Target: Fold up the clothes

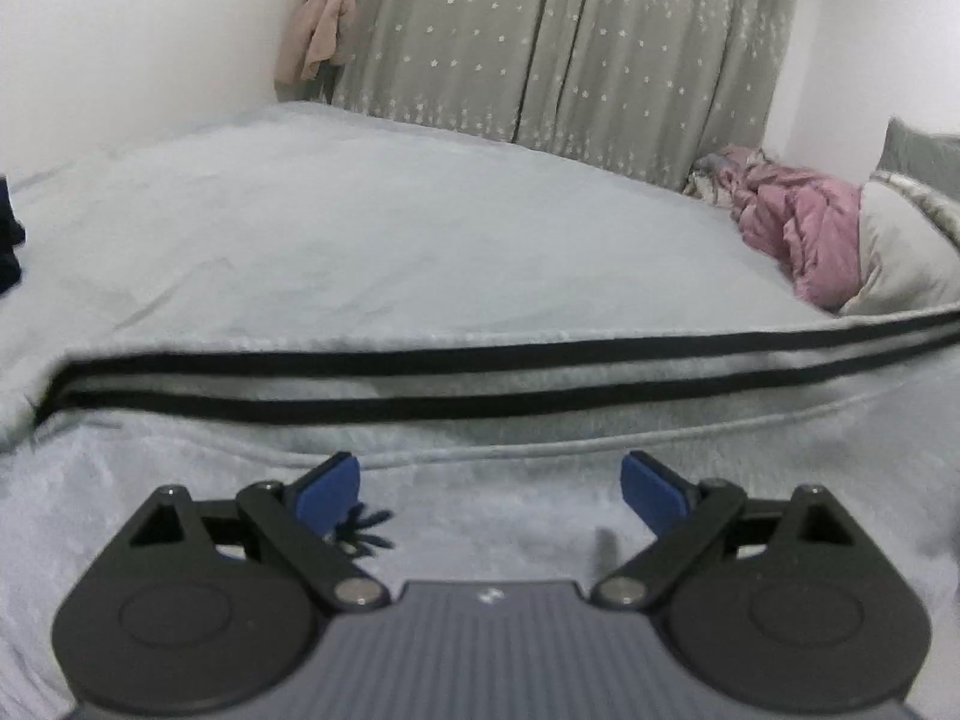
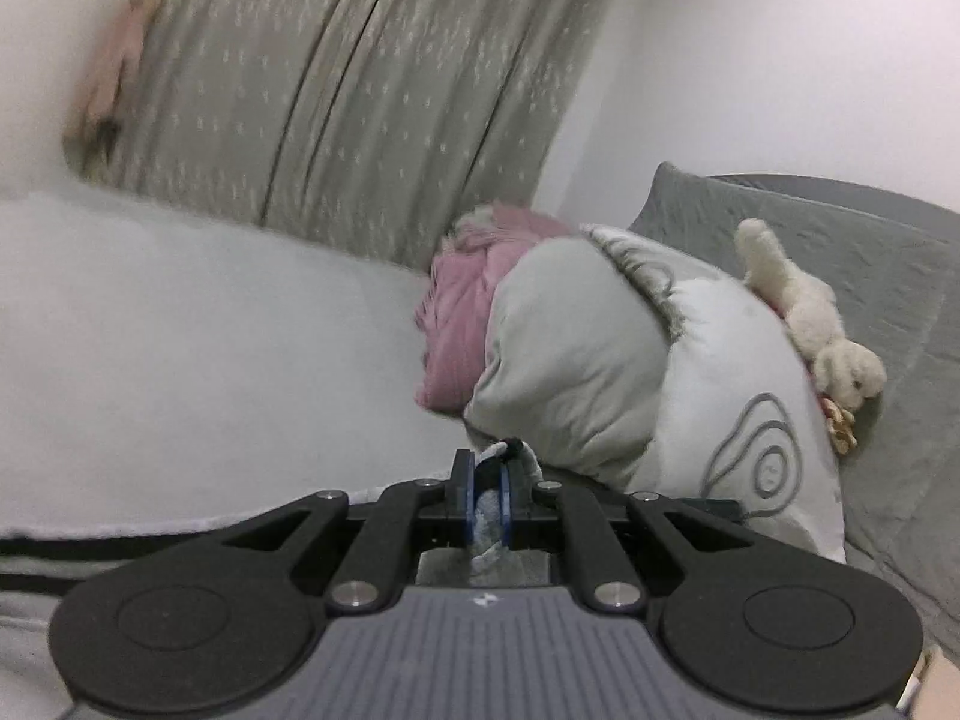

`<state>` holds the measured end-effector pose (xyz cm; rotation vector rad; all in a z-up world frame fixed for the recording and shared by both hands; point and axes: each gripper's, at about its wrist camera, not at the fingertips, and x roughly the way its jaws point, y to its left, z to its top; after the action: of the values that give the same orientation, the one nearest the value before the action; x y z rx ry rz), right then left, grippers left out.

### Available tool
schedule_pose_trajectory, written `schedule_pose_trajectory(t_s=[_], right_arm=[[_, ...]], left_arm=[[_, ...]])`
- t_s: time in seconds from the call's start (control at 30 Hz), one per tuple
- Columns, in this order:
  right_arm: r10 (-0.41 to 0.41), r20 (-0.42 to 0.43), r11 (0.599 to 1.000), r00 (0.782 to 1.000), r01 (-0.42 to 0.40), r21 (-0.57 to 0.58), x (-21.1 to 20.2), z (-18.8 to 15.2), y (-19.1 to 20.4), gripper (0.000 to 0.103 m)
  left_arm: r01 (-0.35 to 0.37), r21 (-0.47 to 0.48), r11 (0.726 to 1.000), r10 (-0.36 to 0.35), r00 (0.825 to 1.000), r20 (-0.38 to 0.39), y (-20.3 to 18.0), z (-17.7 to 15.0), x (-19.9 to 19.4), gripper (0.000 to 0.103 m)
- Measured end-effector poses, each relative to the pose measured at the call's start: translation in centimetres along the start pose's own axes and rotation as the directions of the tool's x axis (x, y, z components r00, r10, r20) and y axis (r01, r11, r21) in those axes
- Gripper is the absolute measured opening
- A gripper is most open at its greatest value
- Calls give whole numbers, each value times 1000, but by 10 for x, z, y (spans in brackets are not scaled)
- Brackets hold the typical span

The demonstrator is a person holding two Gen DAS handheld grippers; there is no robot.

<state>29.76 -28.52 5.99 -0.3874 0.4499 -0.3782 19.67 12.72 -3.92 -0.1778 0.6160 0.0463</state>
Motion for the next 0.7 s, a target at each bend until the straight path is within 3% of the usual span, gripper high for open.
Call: schedule_pose_trajectory(t_s=[0.1,0.27,0.4,0.57,0.7], right_arm=[[2,-71,999,997,-5,-36,44,-7,19,8],[9,-142,999,990,-14,-36,67,-25,17,41],[110,-132,992,985,-100,79,54,-29,-23,52],[233,-59,949,971,-214,231,29,-22,-92,73],[256,-32,940,966,-241,241,3,-26,-130,73]], left_arm=[[16,-2,1000,-16,1000,-8,1,1,3,94],[32,11,999,-32,999,-16,-1,-3,1,94],[71,17,997,-70,997,-32,-11,-5,-7,94],[124,97,988,-123,992,-18,-33,-13,-27,95],[162,193,968,-155,987,-47,-52,-24,-41,95]])
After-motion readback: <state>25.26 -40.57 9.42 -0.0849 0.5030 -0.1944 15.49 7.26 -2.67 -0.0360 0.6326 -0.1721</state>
